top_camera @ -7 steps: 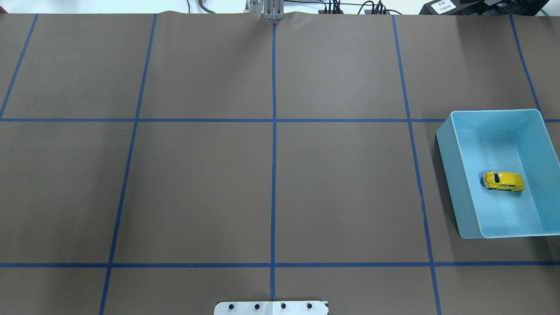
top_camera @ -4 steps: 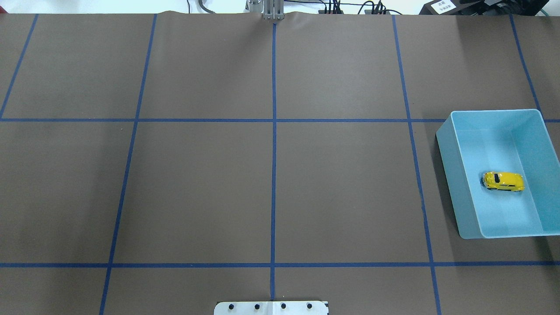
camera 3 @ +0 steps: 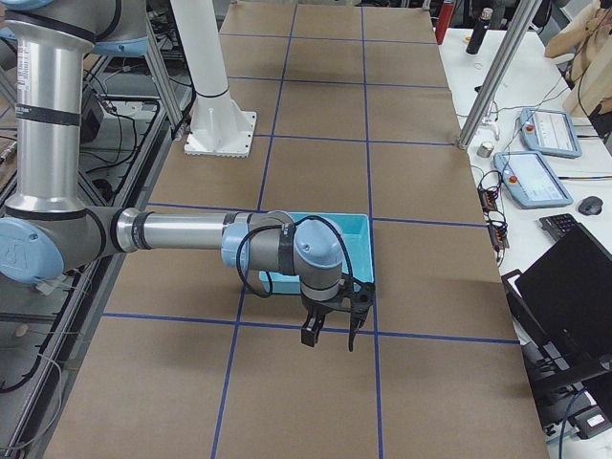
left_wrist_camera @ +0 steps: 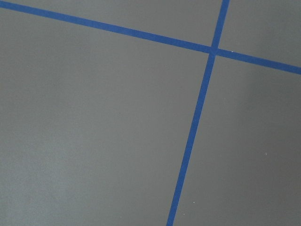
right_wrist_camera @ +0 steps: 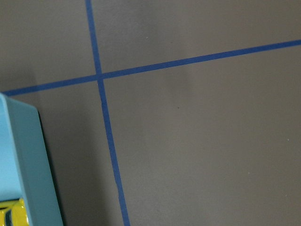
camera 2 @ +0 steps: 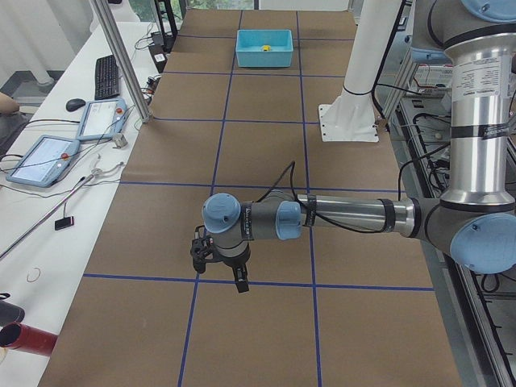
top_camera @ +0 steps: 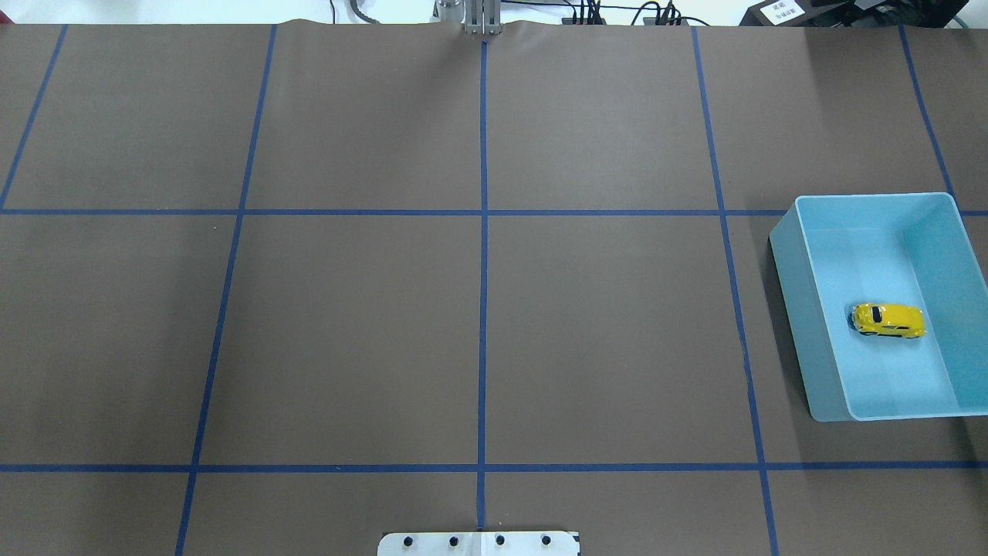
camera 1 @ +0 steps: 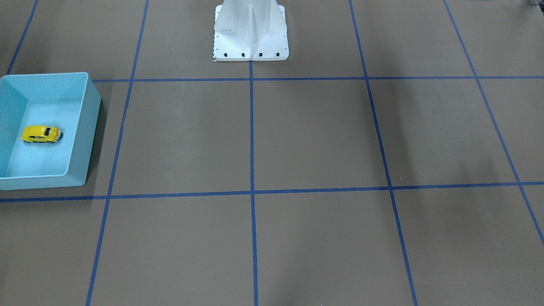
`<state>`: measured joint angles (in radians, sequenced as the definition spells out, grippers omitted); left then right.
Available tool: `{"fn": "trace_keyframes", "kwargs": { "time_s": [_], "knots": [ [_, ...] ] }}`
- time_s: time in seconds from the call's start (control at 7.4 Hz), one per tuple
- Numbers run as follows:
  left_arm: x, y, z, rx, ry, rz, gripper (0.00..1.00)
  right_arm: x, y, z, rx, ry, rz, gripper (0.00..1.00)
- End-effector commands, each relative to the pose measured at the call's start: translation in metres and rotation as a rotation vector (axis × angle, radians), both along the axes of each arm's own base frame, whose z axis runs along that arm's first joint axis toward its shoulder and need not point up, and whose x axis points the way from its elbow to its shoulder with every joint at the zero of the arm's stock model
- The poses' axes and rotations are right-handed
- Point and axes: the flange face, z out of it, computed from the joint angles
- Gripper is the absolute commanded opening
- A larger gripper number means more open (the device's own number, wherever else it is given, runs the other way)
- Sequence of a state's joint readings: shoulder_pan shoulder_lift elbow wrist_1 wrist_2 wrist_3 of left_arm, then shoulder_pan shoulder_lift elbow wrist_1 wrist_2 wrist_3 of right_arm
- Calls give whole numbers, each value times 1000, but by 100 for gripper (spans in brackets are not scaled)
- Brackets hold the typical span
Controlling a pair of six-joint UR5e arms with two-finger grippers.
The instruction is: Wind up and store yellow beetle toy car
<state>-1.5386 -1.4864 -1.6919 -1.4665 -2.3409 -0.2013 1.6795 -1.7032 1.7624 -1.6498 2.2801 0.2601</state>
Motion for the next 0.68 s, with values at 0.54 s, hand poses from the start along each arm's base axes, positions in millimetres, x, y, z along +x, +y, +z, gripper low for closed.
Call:
{"fn": "trace_keyframes", "kwargs": {
  "time_s": [0.54],
  "knots": [
    [0, 0, 0, -3, 0, -3, 100, -37, -19, 56, 173, -46, -60, 100]
  ]
}}
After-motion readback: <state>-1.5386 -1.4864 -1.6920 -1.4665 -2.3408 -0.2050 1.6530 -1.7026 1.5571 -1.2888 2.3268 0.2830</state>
